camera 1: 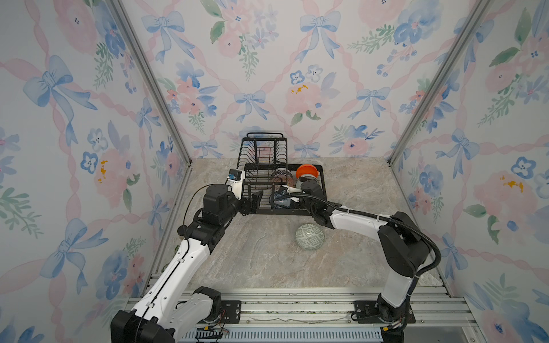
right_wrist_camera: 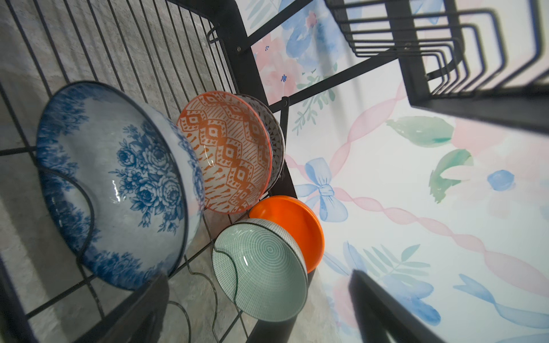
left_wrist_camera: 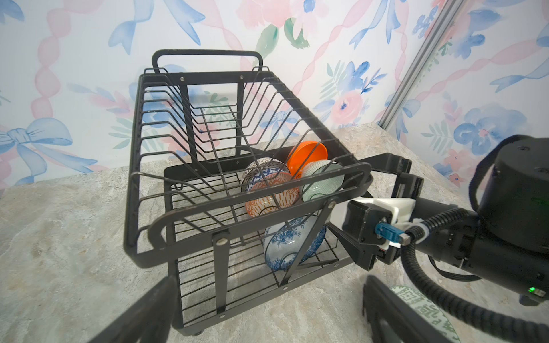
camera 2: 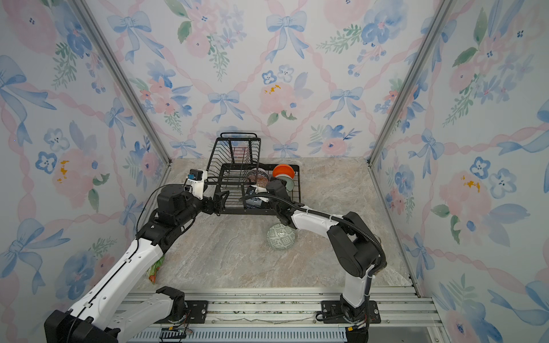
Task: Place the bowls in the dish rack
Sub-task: 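Open the right gripper and draw it back out of the rack, then move the left gripper down to the green-patterned bowl on the table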
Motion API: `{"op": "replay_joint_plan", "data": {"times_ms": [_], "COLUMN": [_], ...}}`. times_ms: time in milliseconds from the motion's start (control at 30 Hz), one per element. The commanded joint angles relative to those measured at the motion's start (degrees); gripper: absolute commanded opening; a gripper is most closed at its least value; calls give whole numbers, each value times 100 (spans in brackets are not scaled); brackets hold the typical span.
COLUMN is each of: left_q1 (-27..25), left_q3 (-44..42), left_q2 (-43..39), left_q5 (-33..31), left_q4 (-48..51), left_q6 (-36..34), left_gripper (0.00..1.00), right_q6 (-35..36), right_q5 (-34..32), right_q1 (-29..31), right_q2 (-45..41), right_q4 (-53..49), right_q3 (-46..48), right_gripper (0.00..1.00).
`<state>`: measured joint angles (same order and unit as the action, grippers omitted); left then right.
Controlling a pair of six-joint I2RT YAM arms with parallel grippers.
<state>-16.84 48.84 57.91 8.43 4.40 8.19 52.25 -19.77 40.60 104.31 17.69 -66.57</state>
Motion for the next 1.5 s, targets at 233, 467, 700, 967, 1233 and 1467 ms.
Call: {"op": "replay_joint_plan", "data": {"times_ms": [233,467,700,967,1233,1467], "left_q1": [16,16,11,-123,-1162,-1569], "left_q3": [-58,-21,-20,129,284,249], "left_q2": [36,99,63,109,280,423], "left_q5": [86,120,118,21,-920,-765], "left_q4": [70,76,129,399,938,1246], "left_q6": [104,113,104,167,80,251], "left_gripper": [98,98,98,98,98,98], "right_q6": [-290,-877,-2444,-3645,-5130,-5900], "right_q5": [106,-17,6,13,1935,2586], "right_q1": [-13,-41,-321,-718,-1877,-2504], "right_q2": [-894,-1553,-2323,-3213,-3390,-3289], "right_q4": [-87,-755,-2213,-3969,-5550,-5810], "right_q3": [601,799,568,297,-354,-436], "right_gripper": [97,97,97,97,97,97]}}
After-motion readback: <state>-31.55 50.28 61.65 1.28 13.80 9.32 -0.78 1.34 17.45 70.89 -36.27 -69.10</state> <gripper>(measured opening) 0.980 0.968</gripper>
